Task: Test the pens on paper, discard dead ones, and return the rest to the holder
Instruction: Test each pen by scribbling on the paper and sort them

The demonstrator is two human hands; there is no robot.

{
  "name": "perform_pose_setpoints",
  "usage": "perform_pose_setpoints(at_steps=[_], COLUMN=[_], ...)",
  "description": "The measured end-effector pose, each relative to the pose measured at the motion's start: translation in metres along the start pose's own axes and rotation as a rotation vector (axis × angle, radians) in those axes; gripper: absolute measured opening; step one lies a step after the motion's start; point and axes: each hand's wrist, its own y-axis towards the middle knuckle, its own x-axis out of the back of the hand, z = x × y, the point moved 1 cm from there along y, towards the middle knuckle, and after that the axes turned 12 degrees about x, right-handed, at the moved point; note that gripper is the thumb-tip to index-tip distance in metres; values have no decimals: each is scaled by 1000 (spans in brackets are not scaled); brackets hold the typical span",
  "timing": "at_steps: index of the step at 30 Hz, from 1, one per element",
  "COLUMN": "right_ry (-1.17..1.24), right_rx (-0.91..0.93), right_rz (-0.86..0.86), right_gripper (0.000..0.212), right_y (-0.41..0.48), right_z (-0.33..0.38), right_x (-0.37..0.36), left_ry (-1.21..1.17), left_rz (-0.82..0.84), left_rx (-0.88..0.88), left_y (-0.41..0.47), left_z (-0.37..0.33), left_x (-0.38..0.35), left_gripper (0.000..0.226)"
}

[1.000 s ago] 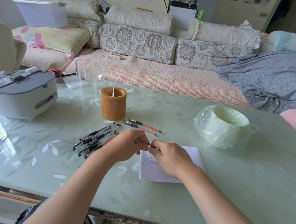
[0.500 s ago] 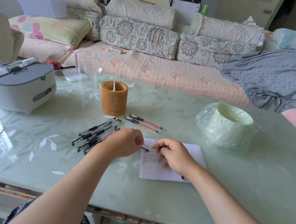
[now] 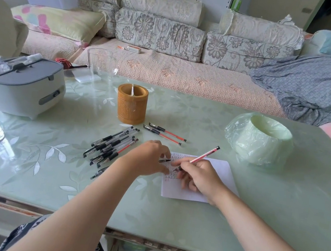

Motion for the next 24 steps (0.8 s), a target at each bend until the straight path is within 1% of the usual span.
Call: perform_pose_setpoints(at_steps=[2, 5, 9, 12, 14, 16, 18, 24], right_ry=[-58, -91, -158, -197, -215, -224, -224, -206], right_rx=[-7, 44, 81, 115, 153, 177, 180, 117], right_rz=[6, 14, 24, 49, 59, 61, 65, 62], right_gripper=[25, 19, 23, 30, 25, 27, 34, 37], right_y=[-2, -1, 2, 4, 5, 5, 5, 3], right_z=[-1, -3, -9, -12, -12, -12, -13, -13], right_x=[-2, -3, -2, -4, -6, -6, -5, -5], left_ry=[21, 39, 50, 48, 49, 46, 43, 36], left_rz=[8, 11, 15, 8, -3, -10, -19, -27], left_rx=[-4, 2, 11, 18, 26, 35, 45, 59], left_y=[1, 2, 3, 3, 4, 4, 4, 5], left_z=[-1, -1, -2, -3, -3, -4, -6, -7], left_x=[-1, 0, -2, -3, -4, -6, -7, -9], left_gripper=[47, 50, 51, 52, 54, 55, 57, 59])
